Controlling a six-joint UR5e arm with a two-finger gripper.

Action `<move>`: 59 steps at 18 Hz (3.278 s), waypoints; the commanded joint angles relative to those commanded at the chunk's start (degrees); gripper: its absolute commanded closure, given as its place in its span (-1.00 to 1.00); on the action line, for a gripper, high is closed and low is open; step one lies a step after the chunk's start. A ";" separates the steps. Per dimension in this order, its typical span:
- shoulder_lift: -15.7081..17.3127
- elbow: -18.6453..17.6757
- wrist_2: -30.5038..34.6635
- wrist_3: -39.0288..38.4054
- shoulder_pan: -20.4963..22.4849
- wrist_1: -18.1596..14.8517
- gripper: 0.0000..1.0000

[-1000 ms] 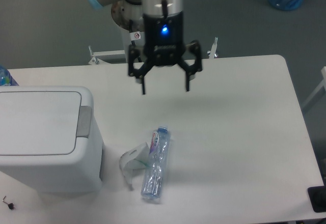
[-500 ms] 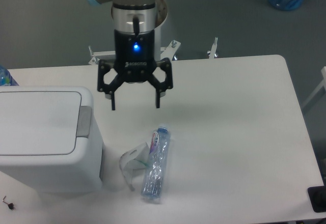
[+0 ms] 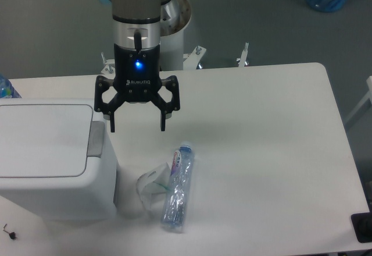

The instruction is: Open the trash can

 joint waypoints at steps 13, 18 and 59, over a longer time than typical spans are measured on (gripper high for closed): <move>-1.14 0.00 0.00 -0.09 -0.88 0.00 -1.00; -1.14 0.00 0.09 -0.26 -1.32 0.00 -1.00; -2.02 1.22 0.09 0.17 -1.58 0.00 -1.00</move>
